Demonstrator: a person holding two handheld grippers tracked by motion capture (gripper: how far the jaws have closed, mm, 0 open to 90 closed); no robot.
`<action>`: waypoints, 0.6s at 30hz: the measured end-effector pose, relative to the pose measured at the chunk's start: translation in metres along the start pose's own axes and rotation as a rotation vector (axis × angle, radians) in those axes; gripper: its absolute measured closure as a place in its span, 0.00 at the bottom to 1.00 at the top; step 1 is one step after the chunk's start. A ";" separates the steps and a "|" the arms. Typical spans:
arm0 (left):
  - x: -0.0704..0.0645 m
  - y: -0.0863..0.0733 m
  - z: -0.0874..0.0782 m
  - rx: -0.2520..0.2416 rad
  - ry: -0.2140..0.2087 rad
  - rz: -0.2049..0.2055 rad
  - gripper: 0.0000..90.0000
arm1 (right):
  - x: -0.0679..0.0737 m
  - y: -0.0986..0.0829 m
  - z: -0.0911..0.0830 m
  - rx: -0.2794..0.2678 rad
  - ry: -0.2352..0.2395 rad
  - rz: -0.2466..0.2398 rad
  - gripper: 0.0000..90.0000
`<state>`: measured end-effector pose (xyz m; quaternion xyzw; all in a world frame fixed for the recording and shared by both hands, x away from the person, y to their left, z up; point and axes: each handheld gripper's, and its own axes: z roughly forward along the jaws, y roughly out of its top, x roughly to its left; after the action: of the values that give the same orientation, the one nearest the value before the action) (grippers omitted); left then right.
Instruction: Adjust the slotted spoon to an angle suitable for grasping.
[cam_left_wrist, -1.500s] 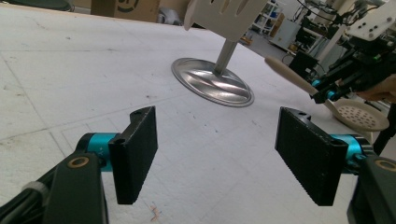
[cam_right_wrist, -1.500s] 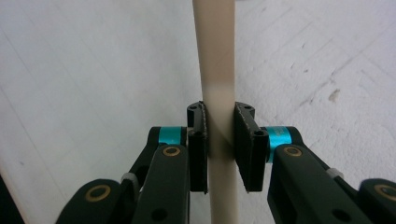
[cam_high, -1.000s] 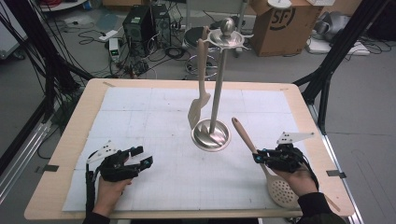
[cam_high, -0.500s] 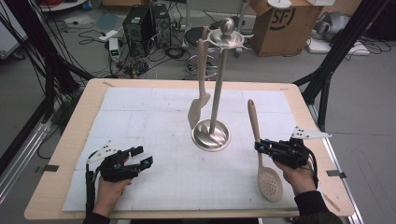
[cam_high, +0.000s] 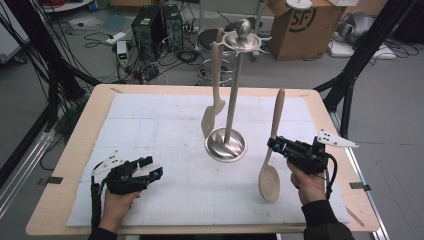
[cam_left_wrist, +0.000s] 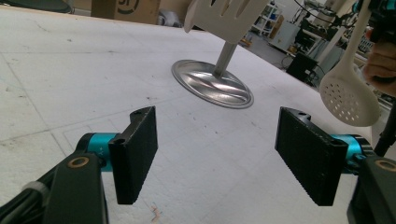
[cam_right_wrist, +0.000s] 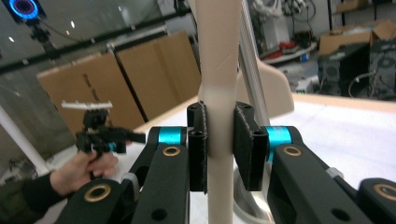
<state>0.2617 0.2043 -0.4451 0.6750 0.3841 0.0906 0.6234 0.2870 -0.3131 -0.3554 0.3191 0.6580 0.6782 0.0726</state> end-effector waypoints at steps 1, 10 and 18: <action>0.000 0.000 0.000 0.000 0.000 0.000 0.34 | 0.000 0.000 0.001 -0.020 0.006 0.000 0.86; 0.000 0.000 0.001 0.000 -0.002 0.002 0.34 | 0.003 0.004 0.005 -0.140 0.036 0.006 0.86; 0.001 0.000 0.000 -0.002 0.000 0.002 0.34 | 0.007 0.014 0.023 -0.176 0.070 0.000 0.86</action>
<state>0.2624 0.2050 -0.4453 0.6747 0.3834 0.0916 0.6240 0.2980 -0.2912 -0.3419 0.2879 0.5979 0.7440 0.0773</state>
